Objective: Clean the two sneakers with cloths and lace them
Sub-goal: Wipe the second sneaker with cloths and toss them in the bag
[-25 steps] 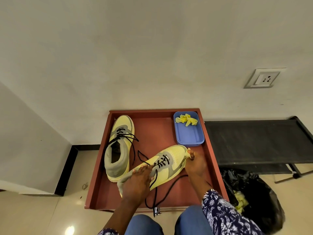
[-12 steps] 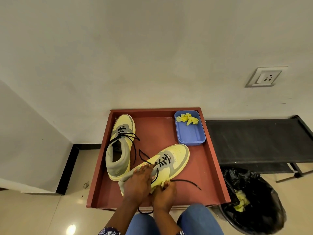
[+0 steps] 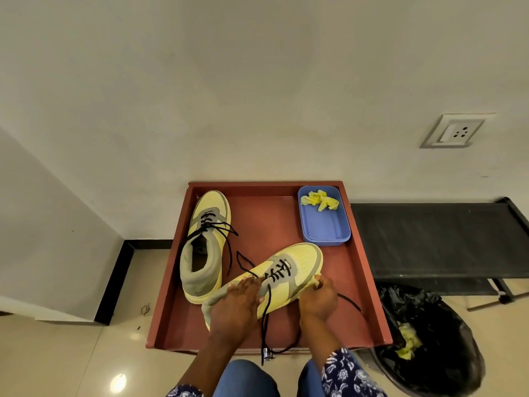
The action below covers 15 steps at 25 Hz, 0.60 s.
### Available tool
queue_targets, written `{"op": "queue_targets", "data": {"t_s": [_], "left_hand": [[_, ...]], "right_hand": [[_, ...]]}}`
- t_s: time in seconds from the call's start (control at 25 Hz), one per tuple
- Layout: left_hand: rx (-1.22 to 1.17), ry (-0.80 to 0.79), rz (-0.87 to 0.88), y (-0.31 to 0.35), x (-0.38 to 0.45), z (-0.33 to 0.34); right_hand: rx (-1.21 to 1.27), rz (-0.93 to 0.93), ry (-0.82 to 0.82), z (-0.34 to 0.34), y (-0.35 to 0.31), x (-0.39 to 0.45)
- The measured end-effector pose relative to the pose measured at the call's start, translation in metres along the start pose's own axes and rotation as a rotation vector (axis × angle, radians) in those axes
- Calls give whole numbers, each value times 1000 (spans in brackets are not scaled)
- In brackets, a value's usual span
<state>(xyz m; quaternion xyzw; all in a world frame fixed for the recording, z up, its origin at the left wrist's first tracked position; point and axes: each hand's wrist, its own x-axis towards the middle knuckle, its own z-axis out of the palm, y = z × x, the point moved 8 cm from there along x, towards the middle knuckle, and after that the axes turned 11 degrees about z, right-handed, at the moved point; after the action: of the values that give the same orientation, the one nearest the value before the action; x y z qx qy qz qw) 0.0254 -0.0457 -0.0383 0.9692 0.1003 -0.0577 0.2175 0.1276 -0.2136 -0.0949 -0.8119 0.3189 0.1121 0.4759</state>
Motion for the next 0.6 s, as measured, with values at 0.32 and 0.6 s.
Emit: {"op": "queue_targets", "data": {"t_s": [0.32,0.6], "left_hand": [[6,8,-12,-1,-1,0],[15,6,-14,1,-1,-3]], "right_hand": [[-210,-156,-68,-4,-68,29],[-199,-207,-36,-8,-60,11]]}}
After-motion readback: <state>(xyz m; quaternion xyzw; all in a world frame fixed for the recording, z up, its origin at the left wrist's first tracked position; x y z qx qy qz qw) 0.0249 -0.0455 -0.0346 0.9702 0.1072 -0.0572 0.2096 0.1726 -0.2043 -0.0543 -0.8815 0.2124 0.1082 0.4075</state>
